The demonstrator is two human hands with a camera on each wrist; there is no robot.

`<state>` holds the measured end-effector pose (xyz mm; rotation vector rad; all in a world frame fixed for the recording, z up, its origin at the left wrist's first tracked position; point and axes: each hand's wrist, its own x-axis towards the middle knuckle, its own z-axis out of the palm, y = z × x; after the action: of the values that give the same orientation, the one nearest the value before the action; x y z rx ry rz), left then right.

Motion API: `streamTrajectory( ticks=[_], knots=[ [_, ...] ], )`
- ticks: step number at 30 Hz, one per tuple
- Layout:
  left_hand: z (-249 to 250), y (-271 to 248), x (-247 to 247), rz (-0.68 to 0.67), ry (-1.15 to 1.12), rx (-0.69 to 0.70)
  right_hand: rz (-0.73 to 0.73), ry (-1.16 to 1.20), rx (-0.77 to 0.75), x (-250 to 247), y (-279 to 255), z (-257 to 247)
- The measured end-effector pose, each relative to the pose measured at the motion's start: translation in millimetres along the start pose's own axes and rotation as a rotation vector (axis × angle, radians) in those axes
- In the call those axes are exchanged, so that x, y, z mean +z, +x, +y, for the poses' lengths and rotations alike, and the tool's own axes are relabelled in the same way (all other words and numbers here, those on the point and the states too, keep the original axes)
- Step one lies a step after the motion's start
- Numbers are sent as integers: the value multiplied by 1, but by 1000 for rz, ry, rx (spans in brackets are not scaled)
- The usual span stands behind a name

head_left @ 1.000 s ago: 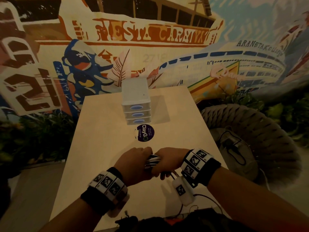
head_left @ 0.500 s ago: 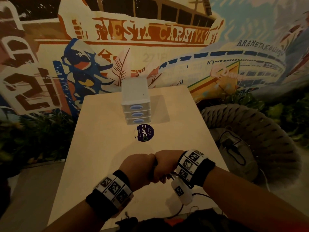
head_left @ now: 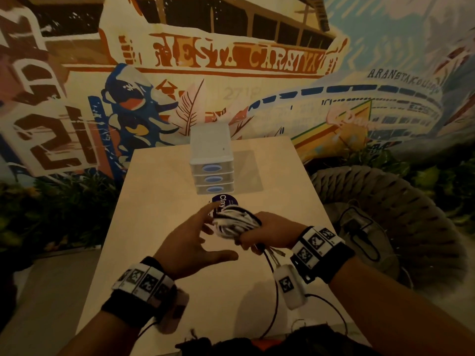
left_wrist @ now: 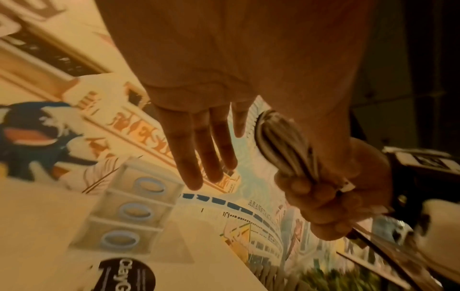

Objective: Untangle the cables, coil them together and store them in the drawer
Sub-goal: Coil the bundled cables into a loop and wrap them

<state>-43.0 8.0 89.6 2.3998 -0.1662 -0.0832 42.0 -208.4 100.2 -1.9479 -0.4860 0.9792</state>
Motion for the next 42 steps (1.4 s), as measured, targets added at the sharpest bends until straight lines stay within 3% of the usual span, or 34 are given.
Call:
streamTrajectory(
  ticks=[3, 5, 7, 11, 14, 18, 21, 28, 35, 39, 42],
  knots=[
    [-1, 1, 0, -73, -167, 15, -1, 172, -124, 1, -5, -5],
    [6, 4, 0, -93, -257, 97, -30, 226, -176, 6, -8, -10],
    [20, 8, -1, -100, -348, 228, -67, 230, -210, 13, -9, -15],
    [53, 8, -12, -125, -512, 340, -151, 169, -262, 22, -17, -25],
    [62, 2, -17, -116, -584, 396, -109, 256, -331, 22, -22, -23],
    [60, -1, -12, -73, -704, 354, -252, 417, -375, 25, -19, -25],
    [55, 5, -7, 136, -679, 283, -251, 430, -310, 26, -16, -26],
    [54, 8, -12, 299, -619, 152, -311, 298, -160, 28, -12, -22],
    [32, 13, -9, 282, -615, 31, -337, 243, -28, 28, -8, -13],
    [25, 9, -13, 186, -424, 77, -263, 135, -59, 24, -3, 1],
    [25, 9, -15, 57, -84, 178, -196, -20, -82, 21, -1, 4]
  ],
)
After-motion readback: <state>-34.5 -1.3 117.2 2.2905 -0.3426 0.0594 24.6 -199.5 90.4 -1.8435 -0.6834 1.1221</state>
